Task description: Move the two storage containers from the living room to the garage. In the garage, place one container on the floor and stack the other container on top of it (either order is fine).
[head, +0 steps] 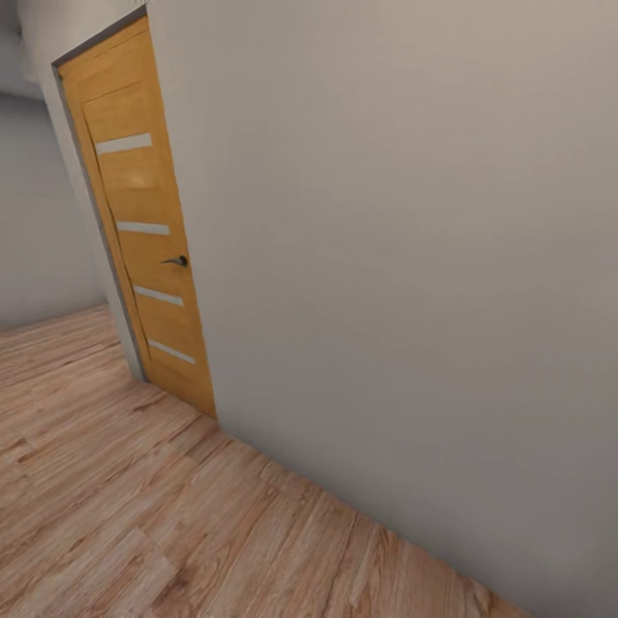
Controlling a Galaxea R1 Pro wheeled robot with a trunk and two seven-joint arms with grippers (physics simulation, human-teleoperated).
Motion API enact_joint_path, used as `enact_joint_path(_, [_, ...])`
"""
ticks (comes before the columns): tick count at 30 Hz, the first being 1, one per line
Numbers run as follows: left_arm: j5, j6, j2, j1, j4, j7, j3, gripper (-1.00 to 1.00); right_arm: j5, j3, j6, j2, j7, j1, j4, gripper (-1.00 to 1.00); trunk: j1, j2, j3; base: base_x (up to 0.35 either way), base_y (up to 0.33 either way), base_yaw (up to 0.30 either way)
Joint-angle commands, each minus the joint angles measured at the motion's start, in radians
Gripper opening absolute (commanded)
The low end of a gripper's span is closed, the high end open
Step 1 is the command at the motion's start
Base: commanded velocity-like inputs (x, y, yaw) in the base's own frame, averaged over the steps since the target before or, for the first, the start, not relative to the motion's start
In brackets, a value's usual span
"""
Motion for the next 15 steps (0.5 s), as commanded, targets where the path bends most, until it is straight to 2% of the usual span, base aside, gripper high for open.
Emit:
enact_joint_path(1, [0.007,-0.001,0.0,0.0,-0.001,0.0,0.002,1.0,-0.009,0.009,-0.006,0.0,-0.001,-0.001,0.003,1.0,0.0,0.0,-0.001,0.0,0.0,0.271])
enact_joint_path(11, [0.007,-0.002,-0.001,0.0,-0.002,0.0,0.002,1.0,-0.008,0.01,-0.006,-0.002,-0.001,-0.001,0.002,1.0,0.0,0.0,-0.001,0.004,0.0,0.272])
enact_joint_path(15, [0.007,-0.002,0.0,-0.001,-0.003,0.0,0.002,1.0,-0.008,0.011,-0.006,-0.002,-0.002,-0.001,0.002,1.0,0.0,0.0,-0.001,0.204,0.0,0.271])
